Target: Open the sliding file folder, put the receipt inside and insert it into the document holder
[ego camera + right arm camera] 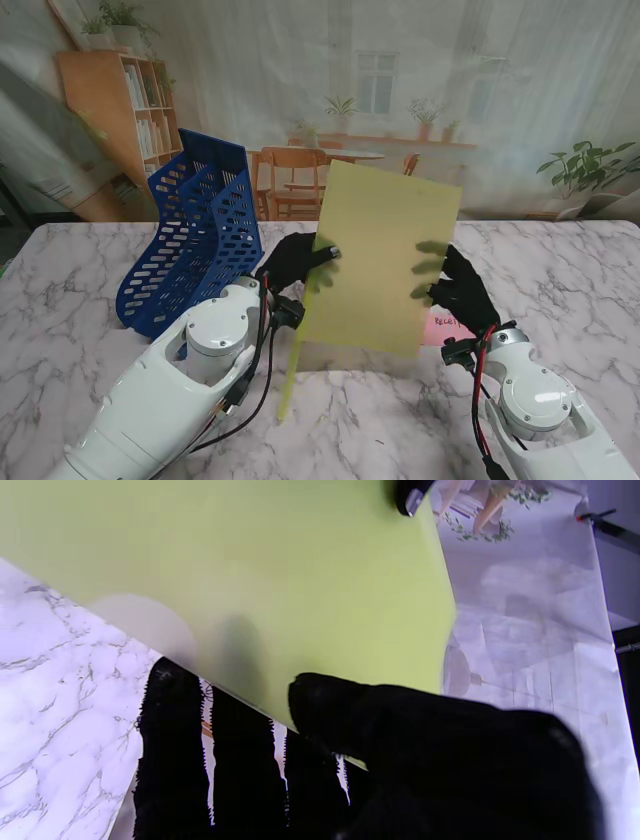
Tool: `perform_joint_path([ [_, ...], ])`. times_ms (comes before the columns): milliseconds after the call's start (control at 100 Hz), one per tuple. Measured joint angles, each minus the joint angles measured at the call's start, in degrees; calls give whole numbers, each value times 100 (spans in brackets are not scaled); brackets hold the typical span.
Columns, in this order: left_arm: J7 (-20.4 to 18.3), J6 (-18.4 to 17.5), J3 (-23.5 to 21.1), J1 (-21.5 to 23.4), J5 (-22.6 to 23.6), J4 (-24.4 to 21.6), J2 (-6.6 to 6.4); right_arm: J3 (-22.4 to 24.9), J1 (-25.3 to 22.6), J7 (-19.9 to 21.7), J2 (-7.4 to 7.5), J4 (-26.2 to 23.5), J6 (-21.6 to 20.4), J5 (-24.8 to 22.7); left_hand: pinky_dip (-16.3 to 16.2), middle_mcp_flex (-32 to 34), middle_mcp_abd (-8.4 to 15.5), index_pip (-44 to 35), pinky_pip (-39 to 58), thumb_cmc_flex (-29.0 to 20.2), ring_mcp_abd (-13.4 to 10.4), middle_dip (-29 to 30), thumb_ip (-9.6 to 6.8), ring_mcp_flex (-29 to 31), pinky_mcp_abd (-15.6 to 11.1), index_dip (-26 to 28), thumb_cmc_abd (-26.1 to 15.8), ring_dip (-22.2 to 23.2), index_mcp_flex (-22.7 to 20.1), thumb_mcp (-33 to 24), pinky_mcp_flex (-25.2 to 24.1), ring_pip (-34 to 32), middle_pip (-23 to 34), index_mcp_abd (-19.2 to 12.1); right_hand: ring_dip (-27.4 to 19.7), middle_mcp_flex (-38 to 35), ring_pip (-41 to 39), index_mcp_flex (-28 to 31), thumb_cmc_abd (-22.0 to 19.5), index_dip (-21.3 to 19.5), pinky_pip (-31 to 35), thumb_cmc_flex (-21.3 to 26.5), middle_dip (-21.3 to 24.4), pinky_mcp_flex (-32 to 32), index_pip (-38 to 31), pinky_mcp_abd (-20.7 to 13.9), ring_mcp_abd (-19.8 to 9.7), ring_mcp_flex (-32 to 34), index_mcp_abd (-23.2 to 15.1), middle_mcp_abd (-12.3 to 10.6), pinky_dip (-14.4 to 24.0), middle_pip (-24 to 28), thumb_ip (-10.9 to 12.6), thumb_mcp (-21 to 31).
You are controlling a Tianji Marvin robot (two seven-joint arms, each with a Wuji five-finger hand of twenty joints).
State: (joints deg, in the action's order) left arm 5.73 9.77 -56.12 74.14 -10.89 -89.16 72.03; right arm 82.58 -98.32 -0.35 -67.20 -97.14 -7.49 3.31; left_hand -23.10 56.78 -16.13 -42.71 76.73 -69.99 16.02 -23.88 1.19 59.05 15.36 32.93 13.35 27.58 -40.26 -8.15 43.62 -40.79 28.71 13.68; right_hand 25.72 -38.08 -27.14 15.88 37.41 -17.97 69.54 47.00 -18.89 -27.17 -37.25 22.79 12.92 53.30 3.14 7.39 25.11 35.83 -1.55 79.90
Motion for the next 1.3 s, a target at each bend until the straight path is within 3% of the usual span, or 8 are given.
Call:
perform_joint_path([
  [180, 19, 41, -54, 34, -61, -62, 10, 86, -109, 265, 93, -41, -44, -327, 34, 0, -2, 0, 3, 0, 0, -3, 0, 1, 1, 2, 0, 1, 0, -1, 2, -1, 1, 0, -123, 193, 156, -675, 180, 443, -47, 156, 24, 55, -278, -290, -243, -176, -992, -611, -109, -206, 276, 66],
  [300, 22, 51, -79, 47, -104, -97, 10, 154, -182, 516, 156, -61, -75, -426, 35, 0, -3, 0, 5, 0, 1, -6, 0, 1, 2, 3, 0, 1, 0, -1, 2, -2, 1, 0, -208, 540, 298, -866, 541, 777, -41, 484, 105, 149, -28, -445, -391, -334, -1582, -900, -821, -418, -176, 65],
  [430, 25, 55, -84, 43, -135, -102, 10, 211, -229, 864, 244, -63, -66, -523, 35, 0, -4, 0, 7, 0, 2, -17, 0, 2, 3, 4, 0, 7, 0, -20, 2, -4, 1, 0, -326, 890, 336, -989, 690, 1088, -35, 821, 154, 303, 778, -651, -510, -622, -1890, -1063, -1115, -534, -519, 72],
  [650, 68, 88, -85, 33, -233, -101, 24, 220, -270, 1026, 337, -72, -13, -886, 37, 0, -7, 0, 68, 0, 4, -65, 0, 3, 6, 7, 0, 32, 0, -22, 3, -20, 2, 0, -457, 1235, 490, -1011, 982, 850, 99, 1049, 214, 416, 1604, -845, -638, -826, -2176, -1173, -1505, -601, -1034, 75],
  [760, 70, 94, -85, 35, -237, -101, 26, 186, -269, 1024, 360, -62, -4, -979, 40, 0, -7, 0, 69, 0, 6, -66, 0, 5, 8, 8, 0, 35, 0, -23, 3, -23, 2, 0, -464, 1235, 490, -1007, 973, 849, 150, 1026, 221, 416, 1766, -845, -638, -826, -2177, -1173, -1598, -603, -1035, 75],
  [900, 70, 92, -80, 35, -248, -101, 28, 117, -254, 999, 371, -31, -2, -998, 45, 0, -9, 0, 69, 0, 6, -66, 0, 5, 8, 8, 0, 35, 0, -24, 3, -24, 3, 0, -464, 1316, 490, -999, 788, 849, 153, 588, 228, 350, 2101, -864, -644, -826, -2180, -1173, -1559, -666, -745, 74],
  [1080, 91, 89, -63, 32, -283, -99, 37, 37, -209, 925, 368, 54, -6, -1027, 102, 0, -9, 0, 71, 0, 7, -68, 0, 5, 9, 10, 0, 35, 0, -25, 4, -24, 3, 0, -464, 1533, 490, -995, 505, 849, -31, 172, 240, 281, 2529, -998, -647, -826, -2183, -1170, -639, -687, -365, -18],
  [1300, 123, 89, -38, 26, -294, -95, 51, 3, -186, 923, 365, 104, -29, -1080, 105, 0, -9, 0, 71, 0, 7, -68, 0, 5, 9, 12, 0, 35, 0, -26, 5, -24, 3, 0, -464, 1764, 490, -781, 508, 426, -165, -204, 296, 299, 3719, -1001, -647, -887, -2079, -1130, -427, -753, -264, -698],
])
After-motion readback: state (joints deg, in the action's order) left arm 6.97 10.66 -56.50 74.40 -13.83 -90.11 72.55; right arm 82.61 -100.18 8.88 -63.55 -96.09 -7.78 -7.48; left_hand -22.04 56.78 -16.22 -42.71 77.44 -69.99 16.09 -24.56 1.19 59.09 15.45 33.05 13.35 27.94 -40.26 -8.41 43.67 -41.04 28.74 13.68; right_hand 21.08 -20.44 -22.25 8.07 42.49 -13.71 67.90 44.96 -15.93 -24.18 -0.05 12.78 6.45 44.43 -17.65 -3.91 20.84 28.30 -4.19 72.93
